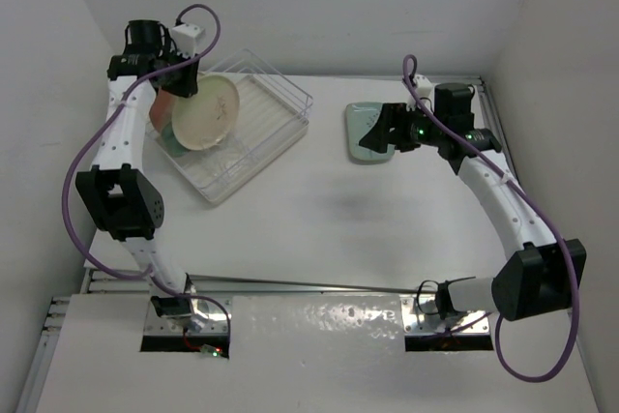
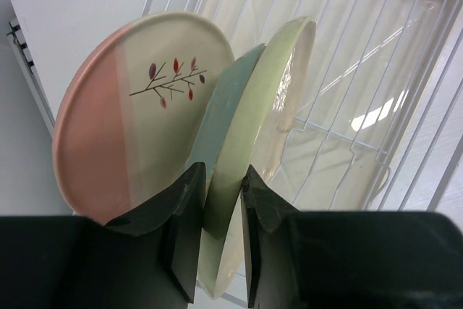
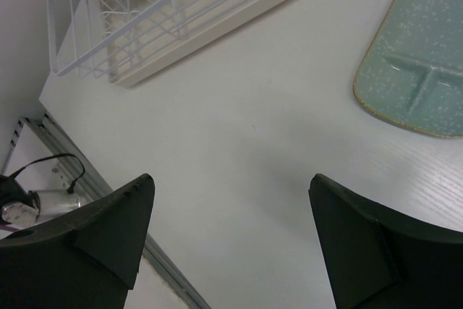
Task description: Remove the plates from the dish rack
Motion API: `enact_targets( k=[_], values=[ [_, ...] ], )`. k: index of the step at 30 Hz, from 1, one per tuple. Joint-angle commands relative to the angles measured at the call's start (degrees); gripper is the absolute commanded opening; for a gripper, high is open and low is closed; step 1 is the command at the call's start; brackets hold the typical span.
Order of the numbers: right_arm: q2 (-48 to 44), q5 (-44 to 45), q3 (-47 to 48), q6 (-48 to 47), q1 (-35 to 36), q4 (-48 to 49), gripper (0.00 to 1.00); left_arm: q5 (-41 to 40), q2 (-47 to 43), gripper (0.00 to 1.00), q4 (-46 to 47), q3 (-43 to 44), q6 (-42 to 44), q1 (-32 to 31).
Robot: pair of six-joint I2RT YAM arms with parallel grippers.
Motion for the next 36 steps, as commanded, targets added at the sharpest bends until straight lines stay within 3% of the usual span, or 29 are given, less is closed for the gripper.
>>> enact_targets(
  k=[1,8,12,21,27,30,31,36],
  values=[
    [-1.2,1.0,2.6,0.2,0.0,1.4,0.86,1.4,-2.6,0.0,2.7,2.2,0.7,-0.1],
    [-1.0,0.8,2.8,1.1,0.0,2.5,0.85,-0.5,-5.6,0.0,16.0,8.1,-2.1,-0.6],
    [-1.1,1.5,2.2,2.0,0.0,3.7,0.84,1.7,-6.8,0.0,16.4,9.7,-2.8,-0.6],
    [-0.8,1.8,1.1,2.6,0.5,4.9,0.82,1.5,-8.6,0.0,17.1,6.9,-3.8,-0.9],
    [-0.2,1.8,2.2,2.2,0.8,4.5,0.82,-3.1,-7.2,0.0,16.3,-3.6,-1.4,-1.0],
    [-0.3,1.7,1.8,1.8,0.8,4.5,0.82,1.6,-2.4,0.34,12.4,-0.3,-3.3,-1.9],
    [-0.3,1.5,1.6,1.8,0.8,4.3,0.82,2.5,-0.4,0.51,12.1,0.1,-3.4,-2.3],
    [-0.1,1.1,0.5,2.4,1.0,4.4,0.82,5.4,5.7,0.76,12.5,1.3,-1.4,-7.7]
  ],
)
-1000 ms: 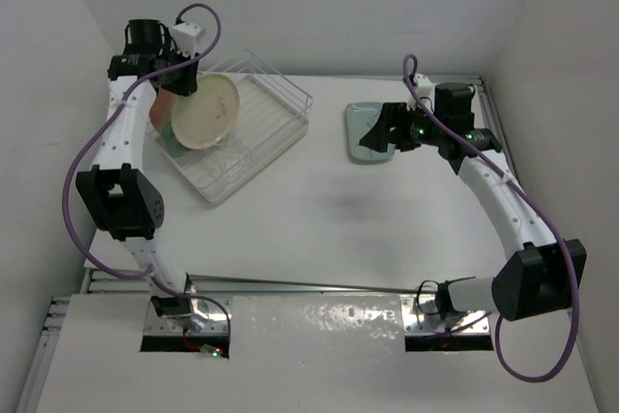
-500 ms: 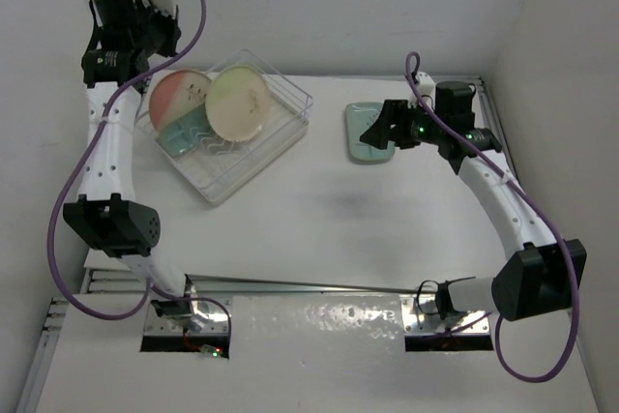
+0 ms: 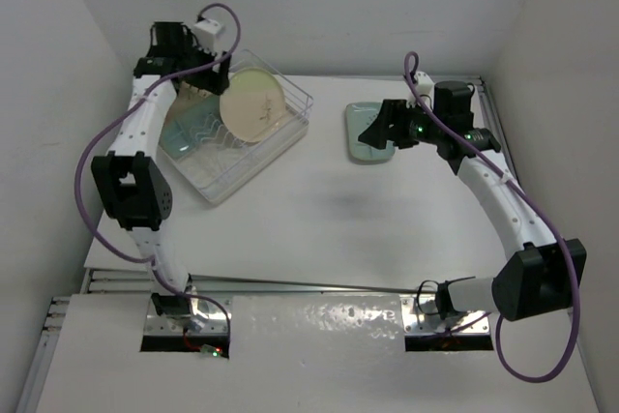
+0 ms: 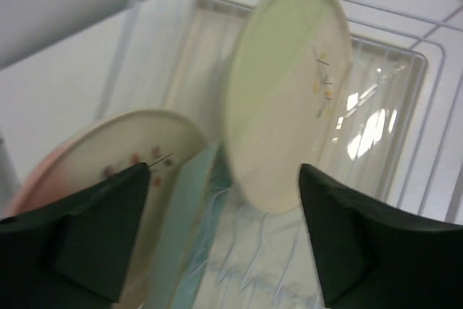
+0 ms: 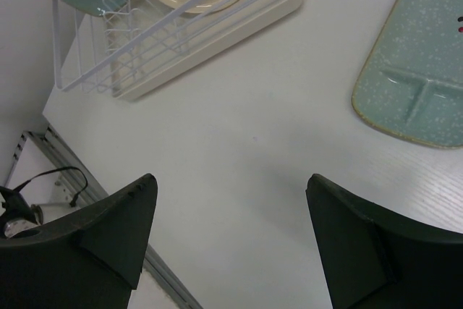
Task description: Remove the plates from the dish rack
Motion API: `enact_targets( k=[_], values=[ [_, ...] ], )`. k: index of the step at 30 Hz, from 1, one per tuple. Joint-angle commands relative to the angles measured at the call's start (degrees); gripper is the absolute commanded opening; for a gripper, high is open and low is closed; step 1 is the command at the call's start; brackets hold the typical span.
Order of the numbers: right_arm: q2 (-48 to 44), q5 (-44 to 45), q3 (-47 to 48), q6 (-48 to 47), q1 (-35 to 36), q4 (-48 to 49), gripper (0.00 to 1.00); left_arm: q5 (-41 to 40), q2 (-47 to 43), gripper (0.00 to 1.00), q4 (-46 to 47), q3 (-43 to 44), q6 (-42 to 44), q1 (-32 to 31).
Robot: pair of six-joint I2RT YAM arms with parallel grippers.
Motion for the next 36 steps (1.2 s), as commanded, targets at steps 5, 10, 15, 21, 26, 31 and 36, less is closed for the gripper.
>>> enact_targets(
  k=[5,10,15,21,26,31,36],
  values=[
    [-0.4,0.0,-0.1,-0.6,0.7,0.1,0.82,0.4,7.2,0.98,5.1,4.4,-1.8,-4.9],
    [-0.4,0.2,-0.5,-0.8,0.8,-0.5,0.82,-2.5,12.0,0.87,6.8,5.9,-4.6,-5.3],
    [-0.4,0.8,-0.2,-1.0,0.8,-1.0,0.82,-1.3,13.0,0.61,6.6,4.6,-4.7,-5.3],
    [0.1,0.6,0.5,-0.7,0.8,-1.1,0.83,-0.1,15.9,0.29,6.1,7.1,-7.7,-5.3],
    [-0.4,1.1,1.0,-1.3,0.9,-2.1,0.83,5.7,13.9,0.0,4.5,7.9,-10.2,-5.3],
    [-1.0,1.5,0.5,-1.3,0.8,-1.9,0.83,10.7,7.3,0.0,6.8,8.0,-11.5,-5.3],
    [-1.1,1.4,0.3,-0.3,0.8,-0.6,0.83,10.9,2.8,0.0,9.9,11.4,-14.3,-5.4]
  ],
)
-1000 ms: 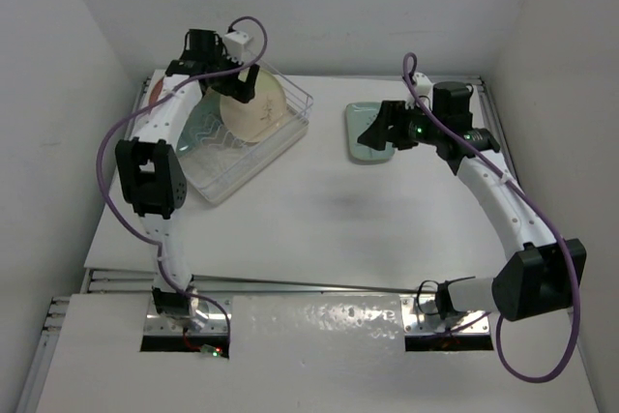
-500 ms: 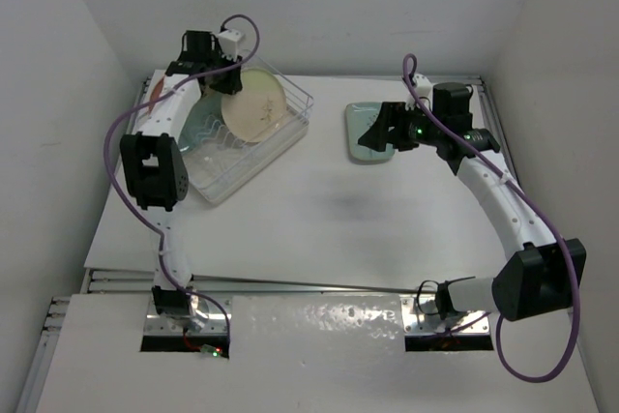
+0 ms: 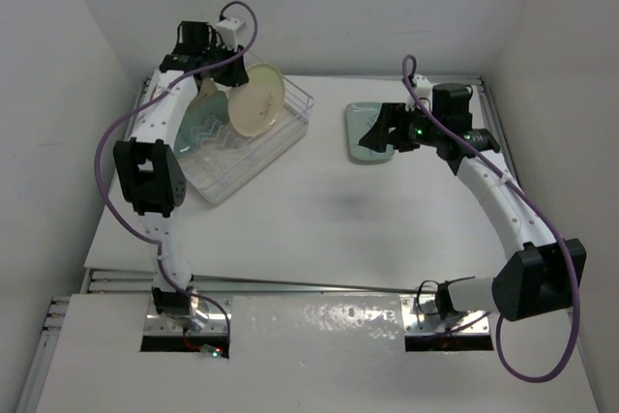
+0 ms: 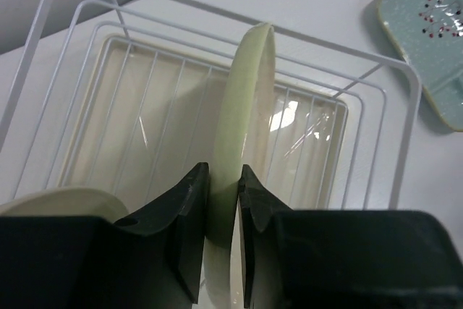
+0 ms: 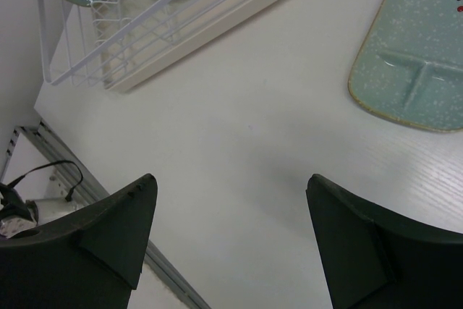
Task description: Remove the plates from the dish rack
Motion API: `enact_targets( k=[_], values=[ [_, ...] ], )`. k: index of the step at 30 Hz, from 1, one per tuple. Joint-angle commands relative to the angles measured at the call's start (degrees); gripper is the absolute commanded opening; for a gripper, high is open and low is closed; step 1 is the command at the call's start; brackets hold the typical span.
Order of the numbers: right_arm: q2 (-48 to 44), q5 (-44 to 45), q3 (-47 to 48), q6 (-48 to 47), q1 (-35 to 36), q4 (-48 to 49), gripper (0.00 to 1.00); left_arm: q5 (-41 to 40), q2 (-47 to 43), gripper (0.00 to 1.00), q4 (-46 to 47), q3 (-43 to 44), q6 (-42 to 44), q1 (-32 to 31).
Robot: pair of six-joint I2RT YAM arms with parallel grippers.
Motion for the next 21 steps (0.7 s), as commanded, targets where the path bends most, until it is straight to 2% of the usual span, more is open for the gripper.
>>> enact_targets(
  k=[1,4,12,16,20,21],
  values=[
    [-1.1,0.3,0.5,0.4,0.5,1.8,0.83,3.1,-8.2,0.0,7.2,5.8,-4.4,-0.7],
    [-1.2,0.2,0.6,0.3,0.4,2.0,0.83,2.1,-9.1,0.0,6.4,8.7,-3.3,-0.7],
    [-1.5,0.4,0.6,0.7,0.4,2.6,0.82,-0.6,-11.7,0.0,4.8,6.4,-1.4,-0.9],
    [-1.4,0.3,0.6,2.5,0.4,4.3,0.82,-2.2,-12.3,0.0,5.1,11.4,-3.7,-0.9],
    [-1.1,0.3,1.0,3.9,0.8,5.7,0.82,3.4,-14.1,0.0,7.2,13.1,-9.2,-0.9],
    [-0.9,0.3,1.4,3.9,1.1,5.7,0.82,7.5,-14.8,0.0,7.3,13.0,-10.4,-1.1]
  ],
)
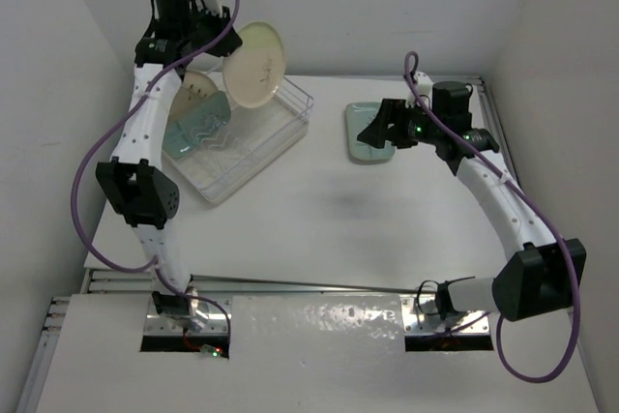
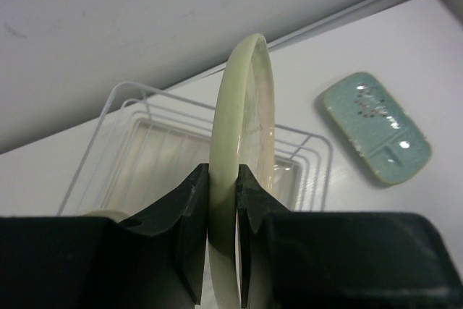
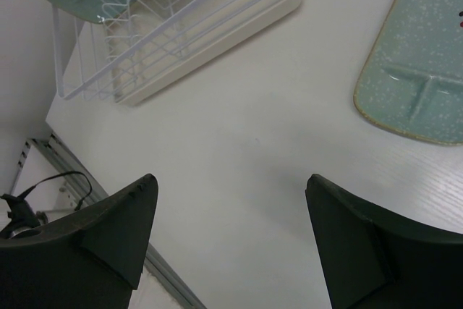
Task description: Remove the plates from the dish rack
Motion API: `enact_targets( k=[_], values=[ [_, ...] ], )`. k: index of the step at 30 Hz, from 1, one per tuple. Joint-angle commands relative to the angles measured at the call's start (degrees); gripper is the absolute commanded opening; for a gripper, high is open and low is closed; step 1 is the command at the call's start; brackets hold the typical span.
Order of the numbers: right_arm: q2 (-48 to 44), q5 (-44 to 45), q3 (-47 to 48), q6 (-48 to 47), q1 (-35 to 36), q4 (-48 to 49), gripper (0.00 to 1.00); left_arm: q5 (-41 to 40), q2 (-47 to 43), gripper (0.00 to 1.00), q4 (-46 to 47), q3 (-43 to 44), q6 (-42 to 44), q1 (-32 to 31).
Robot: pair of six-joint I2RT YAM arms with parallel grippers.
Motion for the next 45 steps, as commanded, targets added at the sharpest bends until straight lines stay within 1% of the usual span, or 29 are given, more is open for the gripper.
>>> enact_targets(
  k=[1,3,6,7,8,9,12,15,18,21,22,23,24,25,26,29,30,32,33,34,35,37,38,39,41,42,43,44,45],
  values=[
    [-0.7,0.4,2.0,1.0,1.2,3.2,0.82,10.8,-7.3,0.0,8.6,3.4,-7.6,-0.7],
    [0.3,0.6,2.9,0.6,1.5,3.5,0.83,15.2,-7.6,0.0,7.8,1.8,-8.1,-1.7],
    [2.9,0.2,5.0,0.9,1.7,5.6,0.88,19.6,-7.5,0.0,5.4,-0.9,-6.6,-3.5],
    [3.9,-0.8,6.3,1.1,1.6,6.3,0.97,20.4,-7.4,0.0,5.0,-2.1,-6.3,-3.9],
    [5.2,-3.6,7.4,1.3,1.7,7.3,0.99,21.3,-7.4,0.0,4.9,-2.7,-6.1,-4.7],
    [8.1,-4.9,8.5,1.7,1.7,7.3,0.99,23.6,-7.5,0.0,5.0,-3.2,-6.1,-5.2],
    [12.4,-7.1,12.8,2.6,2.5,7.8,0.99,27.9,-7.3,0.0,5.5,-5.4,-6.3,-6.8],
    [14.0,-6.7,11.8,2.9,2.6,10.9,0.99,31.9,-7.4,0.0,6.4,-7.4,-6.7,-7.9],
    [15.2,-9.6,10.7,4.4,2.6,14.6,0.99,33.2,-7.4,0.0,6.7,-8.9,-6.8,-8.7],
    [16.4,-10.3,8.7,5.2,2.8,17.2,0.96,35.2,-7.5,0.0,7.2,-10.3,-7.5,-9.0],
    [16.8,-10.3,8.3,5.1,2.7,17.7,0.93,35.9,-7.6,0.0,8.0,-10.9,-8.4,-9.0],
    [17.0,-10.4,7.9,5.0,2.7,18.4,0.85,37.2,-7.6,0.0,8.5,-11.3,-8.6,-9.0],
    [17.2,-11.7,7.4,5.5,2.7,18.9,0.81,37.6,-7.7,0.0,8.8,-12.3,-8.6,-9.0],
    [17.7,-12.6,7.1,6.1,2.8,19.7,0.75,37.9,-7.8,0.0,9.4,-12.7,-10.4,-9.0],
    [17.8,-14.9,6.2,8.0,2.7,22.3,0.65,38.6,-7.8,0.0,10.3,-13.7,-11.3,-9.0],
    [17.9,-17.6,3.1,11.6,2.8,29.2,0.48,39.8,-8.0,0.0,12.2,-15.4,-13.3,-9.0],
    [17.8,-18.1,2.1,14.1,2.8,31.3,0.43,39.9,-8.0,0.0,12.9,-15.8,-13.9,-9.0],
    [16.9,-18.9,-0.5,16.7,2.8,36.2,0.19,39.5,-8.0,0.0,14.0,-16.8,-14.4,-9.0],
    [16.5,-19.1,-1.1,17.1,2.8,37.1,0.19,38.9,-8.0,0.0,14.0,-17.3,-14.3,-9.0],
    [16.3,-19.8,-1.5,17.4,2.8,37.7,0.06,37.0,-8.1,0.0,13.4,-17.6,-14.0,-9.0],
    [15.8,-20.1,-1.9,17.6,2.8,37.6,0.0,35.5,-8.0,0.0,12.7,-18.3,-13.6,-9.0],
    [14.5,-20.6,-3.4,17.6,2.8,36.4,0.0,32.0,-7.6,0.0,9.8,-18.7,-11.9,-9.0],
    [13.8,-21.0,-4.2,17.5,2.7,36.2,0.0,28.1,-7.3,0.03,8.5,-18.6,-11.4,-9.0],
    [12.6,-21.0,-5.7,17.6,2.7,36.2,0.0,26.3,-7.1,0.17,6.2,-18.6,-9.7,-9.0],
    [11.3,-21.3,-7.0,18.2,2.8,35.7,0.0,21.9,-6.7,0.24,4.1,-19.1,-7.3,-9.0],
    [10.4,-21.6,-8.1,18.9,2.7,34.4,0.0,19.0,-6.7,0.32,3.3,-19.7,-6.6,-9.0],
    [10.1,-22.5,-8.7,19.2,2.7,34.4,0.0,18.9,-6.7,0.37,2.9,-20.3,-6.3,-9.0],
    [9.8,-23.7,-9.3,19.6,2.7,33.3,0.0,16.8,-6.6,0.4,2.8,-21.8,-6.0,-9.0],
    [9.5,-26.2,-10.7,19.9,2.6,32.5,0.0,16.4,-6.7,0.44,2.6,-22.7,-5.3,-9.0]
  ],
)
